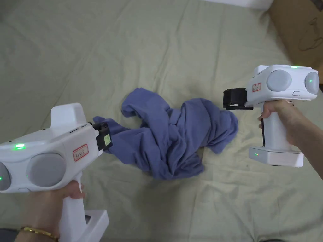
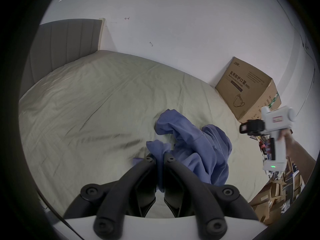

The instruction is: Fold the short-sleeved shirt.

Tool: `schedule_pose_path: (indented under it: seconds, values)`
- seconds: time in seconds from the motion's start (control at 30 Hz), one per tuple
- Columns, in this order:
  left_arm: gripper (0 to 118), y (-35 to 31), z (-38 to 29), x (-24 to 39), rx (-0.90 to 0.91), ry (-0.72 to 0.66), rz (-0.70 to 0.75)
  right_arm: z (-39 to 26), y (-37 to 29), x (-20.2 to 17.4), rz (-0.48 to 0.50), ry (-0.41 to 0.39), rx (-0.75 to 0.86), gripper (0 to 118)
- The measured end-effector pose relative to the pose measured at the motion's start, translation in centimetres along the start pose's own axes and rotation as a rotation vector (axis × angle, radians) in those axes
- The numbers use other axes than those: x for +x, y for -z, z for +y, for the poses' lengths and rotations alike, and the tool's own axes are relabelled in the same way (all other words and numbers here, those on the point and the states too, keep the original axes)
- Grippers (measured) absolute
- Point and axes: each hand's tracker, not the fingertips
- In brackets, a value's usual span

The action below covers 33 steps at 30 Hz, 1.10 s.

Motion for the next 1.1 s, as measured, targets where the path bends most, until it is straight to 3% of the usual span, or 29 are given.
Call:
schedule_pose_path:
  seconds: [0.17,0.2,0.27,0.3,0.33,0.4,0.43,0.47,0.63,0.97,1.03,1.07,1.1]
  values:
    - [3,0.8,0.0,-0.2,-0.014,-0.005,0.011,1.0,6.7,0.3,-0.069,0.097,-0.126,109]
    - [3,1.0,0.0,-0.3,-0.02,-0.005,0.019,-0.6,0.5,0.3,-0.067,0.073,-0.101,101]
    - [3,1.4,-0.1,-0.6,-0.029,-0.015,0.022,-0.6,0.5,0.3,-0.072,0.081,-0.1,79]
    - [3,1.7,-0.1,-0.7,-0.033,-0.021,0.028,0.1,5.6,0.5,-0.111,0.134,-0.114,57]
    - [3,1.9,-0.1,-0.9,-0.037,-0.024,0.032,0.2,6.3,0.4,-0.108,0.138,-0.111,38]
    - [3,2.6,-0.3,-1.3,-0.05,-0.029,0.046,-0.1,5.5,0.1,-0.054,0.157,-0.128,27]
    - [3,3.0,-0.3,-1.5,-0.055,-0.036,0.052,0.3,9.4,0.1,-0.012,0.147,-0.105,21]
    - [3,3.3,-0.2,-1.8,-0.06,-0.045,0.057,0.1,10.1,0.1,0.015,0.147,-0.121,5]
    - [3,3.4,0.3,-2.3,-0.054,-0.082,0.058,0.0,6.1,1.4,0.042,0.161,-0.124,4]
    - [3,-2.3,4.5,-1.5,0.097,-0.055,0.01,-0.9,-15.3,8.3,0.215,0.151,0.218,4]
    - [3,-4.2,6.0,-1.7,0.145,-0.048,0.017,-1.6,-19.8,9.7,0.229,0.154,0.284,4]
    - [3,-5.4,6.9,-1.9,0.183,-0.059,0.016,-1.5,-19.6,9.6,0.199,0.138,0.298,4]
    - [3,-6.6,7.8,-2.1,0.211,-0.069,0.009,-2.3,-23.6,10.6,0.183,0.135,0.372,4]
